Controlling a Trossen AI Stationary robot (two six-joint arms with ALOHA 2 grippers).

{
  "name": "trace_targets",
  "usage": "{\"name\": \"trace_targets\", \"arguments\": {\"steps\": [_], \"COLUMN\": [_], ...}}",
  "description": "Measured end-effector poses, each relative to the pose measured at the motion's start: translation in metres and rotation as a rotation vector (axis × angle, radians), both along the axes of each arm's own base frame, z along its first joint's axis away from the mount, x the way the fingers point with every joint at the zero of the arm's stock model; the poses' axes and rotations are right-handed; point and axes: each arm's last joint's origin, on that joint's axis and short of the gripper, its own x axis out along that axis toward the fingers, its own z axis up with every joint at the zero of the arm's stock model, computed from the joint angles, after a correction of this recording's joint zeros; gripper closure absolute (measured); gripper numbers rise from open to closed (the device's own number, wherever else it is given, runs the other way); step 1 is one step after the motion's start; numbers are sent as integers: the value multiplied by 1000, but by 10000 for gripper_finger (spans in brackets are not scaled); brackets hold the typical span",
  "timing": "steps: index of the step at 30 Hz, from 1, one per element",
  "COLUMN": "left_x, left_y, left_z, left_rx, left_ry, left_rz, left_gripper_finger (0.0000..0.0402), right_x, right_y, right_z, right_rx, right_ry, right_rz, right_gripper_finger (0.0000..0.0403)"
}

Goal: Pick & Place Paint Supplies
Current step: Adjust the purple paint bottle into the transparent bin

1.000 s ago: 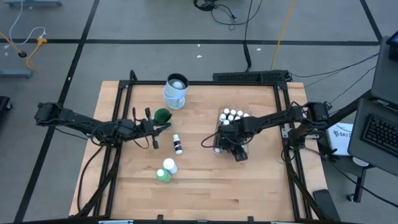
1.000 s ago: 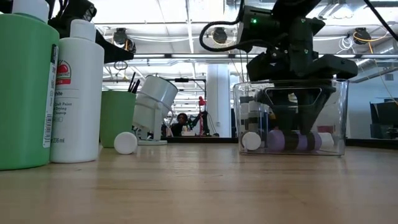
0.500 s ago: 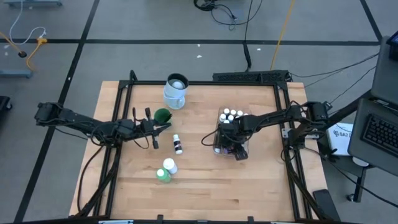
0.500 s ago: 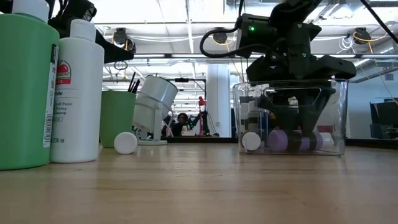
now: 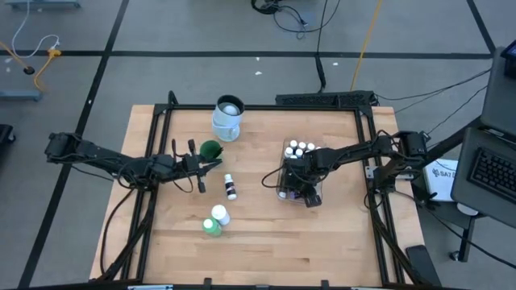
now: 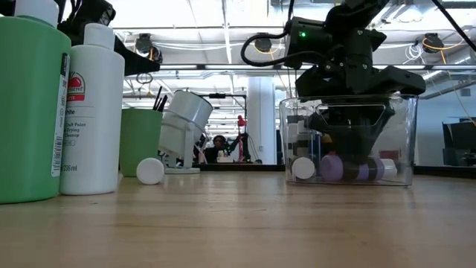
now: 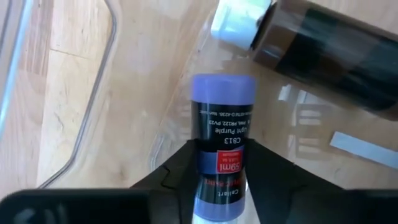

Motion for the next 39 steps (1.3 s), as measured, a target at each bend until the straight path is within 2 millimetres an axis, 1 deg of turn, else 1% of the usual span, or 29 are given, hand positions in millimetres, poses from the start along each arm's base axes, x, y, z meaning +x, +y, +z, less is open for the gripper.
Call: {"name": "trace_targets", "arguments": {"steps": [5,9,19,22,25,29,34,36,39], "left_x": [0,0,0,0,0,1,2,3,7], "left_y": [0,0,0,0,0,-2,-5,-5,-8], "left_z": [0,0,0,4,6,8,12,17,29], "left_rx": [0,0,-1,-2,-31,-73,-170,-201,-236], "left_ry": [0,0,-3,-37,-71,-98,-152,-171,-209], "left_rz": [0,0,0,0,-4,-62,-160,-175,-201], "left_gripper_finger": [376,376,376,376,376,376,375,375,375], "right_x": [0,3,21,24,26,28,31,33,36], "right_y": [0,0,-1,0,2,7,14,18,25], "right_z": [0,3,39,45,55,68,84,91,100], "right_rx": [-2,-10,-69,-81,-135,-201,-329,-341,-354], "right_ry": [7,-1,-57,-70,-63,-53,-71,-84,-125], "right_rz": [-24,-27,-23,-6,2,22,34,44,56], "right_gripper_finger": [312,318,320,320,321,321,319,319,318]}}
